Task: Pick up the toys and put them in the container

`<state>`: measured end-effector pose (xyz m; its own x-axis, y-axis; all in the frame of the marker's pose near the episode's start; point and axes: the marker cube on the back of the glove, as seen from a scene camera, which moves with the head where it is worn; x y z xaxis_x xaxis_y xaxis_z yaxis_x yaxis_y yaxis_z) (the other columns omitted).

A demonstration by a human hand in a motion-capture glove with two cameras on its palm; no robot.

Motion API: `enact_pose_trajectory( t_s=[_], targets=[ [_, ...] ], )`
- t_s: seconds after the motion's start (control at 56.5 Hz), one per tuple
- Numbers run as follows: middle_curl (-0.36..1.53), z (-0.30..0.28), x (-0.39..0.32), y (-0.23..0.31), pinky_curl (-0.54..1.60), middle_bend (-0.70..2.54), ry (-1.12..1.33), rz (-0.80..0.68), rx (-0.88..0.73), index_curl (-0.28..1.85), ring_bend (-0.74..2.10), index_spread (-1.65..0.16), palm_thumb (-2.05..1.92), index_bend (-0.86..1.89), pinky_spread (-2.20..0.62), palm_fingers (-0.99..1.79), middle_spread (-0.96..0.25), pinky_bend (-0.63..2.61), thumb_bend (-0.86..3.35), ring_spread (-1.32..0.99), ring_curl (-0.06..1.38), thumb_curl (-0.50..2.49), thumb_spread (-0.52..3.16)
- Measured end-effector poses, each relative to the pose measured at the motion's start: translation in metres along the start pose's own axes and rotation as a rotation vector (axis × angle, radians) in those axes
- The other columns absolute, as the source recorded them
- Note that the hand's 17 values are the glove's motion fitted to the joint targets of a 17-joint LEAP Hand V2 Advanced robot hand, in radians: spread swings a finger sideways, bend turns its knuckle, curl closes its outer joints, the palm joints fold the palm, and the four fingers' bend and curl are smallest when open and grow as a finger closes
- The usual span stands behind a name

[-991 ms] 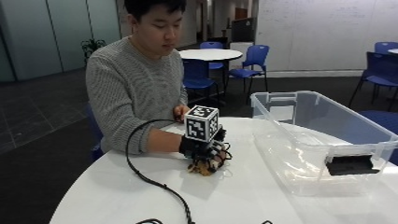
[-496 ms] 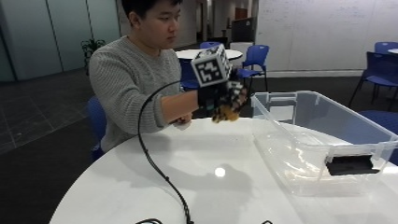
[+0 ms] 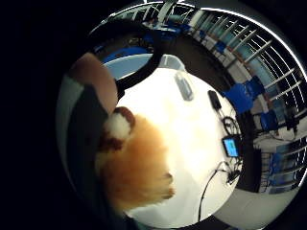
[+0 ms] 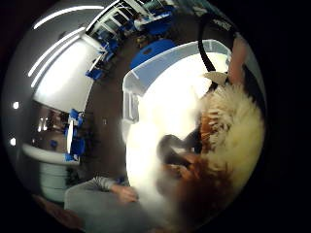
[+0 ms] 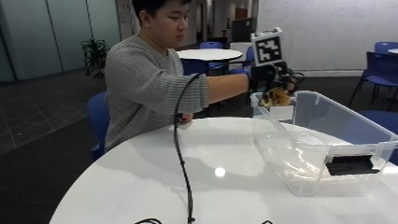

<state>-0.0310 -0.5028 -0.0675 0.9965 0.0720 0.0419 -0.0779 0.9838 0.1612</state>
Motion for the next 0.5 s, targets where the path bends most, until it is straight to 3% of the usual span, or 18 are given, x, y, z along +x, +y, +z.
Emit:
enact_pose_trajectory(
  t_s=[0.106, 0.23, 0.496],
  targets=[
    [1.09, 0.048, -0.014, -0.038, 0.46, 0.93, 0.101, 0.015, -0.097, 1.09, 1.1, -0.25, 0.53, 0.75, -0.39, 0.6, -0.46, 1.0, 0.06, -0.54, 0.67, 0.95, 0.91],
    [1.12, 0.082, -0.022, -0.058, 0.47, 0.93, 0.105, -0.081, -0.18, 1.12, 1.11, -0.25, 0.54, 0.75, -0.39, 0.56, -0.46, 1.01, 0.05, -0.55, 0.69, 0.99, 0.9],
    [1.15, 0.12, -0.018, -0.058, 0.46, 0.89, 0.154, -0.085, -0.372, 1.17, 1.09, -0.25, 0.52, 0.72, -0.34, 0.4, -0.45, 1.0, 0.03, -0.56, 0.71, 1.05, 0.92]
  ],
)
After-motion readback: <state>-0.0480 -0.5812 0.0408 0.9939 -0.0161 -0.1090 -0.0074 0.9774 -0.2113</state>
